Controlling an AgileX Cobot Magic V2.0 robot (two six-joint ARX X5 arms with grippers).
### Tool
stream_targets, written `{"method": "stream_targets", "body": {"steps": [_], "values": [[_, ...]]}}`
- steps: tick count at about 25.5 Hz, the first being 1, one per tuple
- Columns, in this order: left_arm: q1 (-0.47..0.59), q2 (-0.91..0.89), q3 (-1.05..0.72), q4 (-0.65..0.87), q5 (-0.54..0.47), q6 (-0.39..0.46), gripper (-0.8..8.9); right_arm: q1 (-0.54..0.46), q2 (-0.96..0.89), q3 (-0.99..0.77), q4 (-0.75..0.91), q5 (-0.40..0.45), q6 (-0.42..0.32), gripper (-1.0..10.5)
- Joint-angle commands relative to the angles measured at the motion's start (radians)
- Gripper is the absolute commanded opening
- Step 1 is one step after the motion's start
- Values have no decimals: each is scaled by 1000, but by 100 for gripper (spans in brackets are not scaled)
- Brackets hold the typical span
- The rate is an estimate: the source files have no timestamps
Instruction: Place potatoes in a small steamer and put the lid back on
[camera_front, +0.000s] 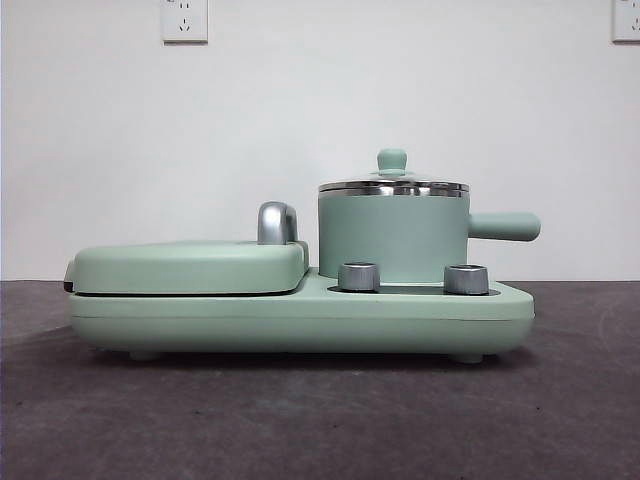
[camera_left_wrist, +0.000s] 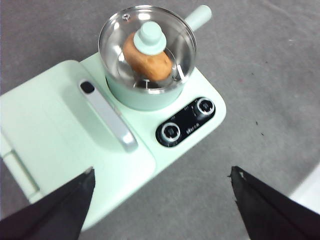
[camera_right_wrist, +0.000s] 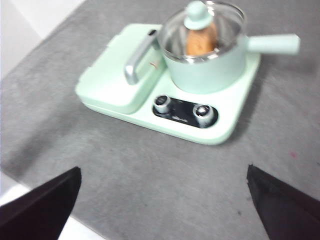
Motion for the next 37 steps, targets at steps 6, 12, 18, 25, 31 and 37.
{"method": "stream_targets", "body": {"steps": [6, 12, 18, 25, 31, 37], "values": [[-9, -415, -547, 234, -16, -82, 432, 5, 4, 6, 36, -59, -51, 528], [-9, -774, -959, 504, -17, -225, 432, 5, 4, 6, 40, -62, -87, 528], [-9, -1013, -1174, 585, -49, -281, 417, 5, 4, 6, 67, -62, -93, 528], [-9, -1054, -1190, 546, -56, -281, 5, 5, 4, 6, 68, -76, -111, 13], [-9, -1056, -1190, 545, -55, -283, 5, 5, 3, 7, 73, -84, -111, 14], [-9, -1056, -1190, 545, -55, -283, 5, 5, 3, 7, 73, -84, -111, 14]]}}
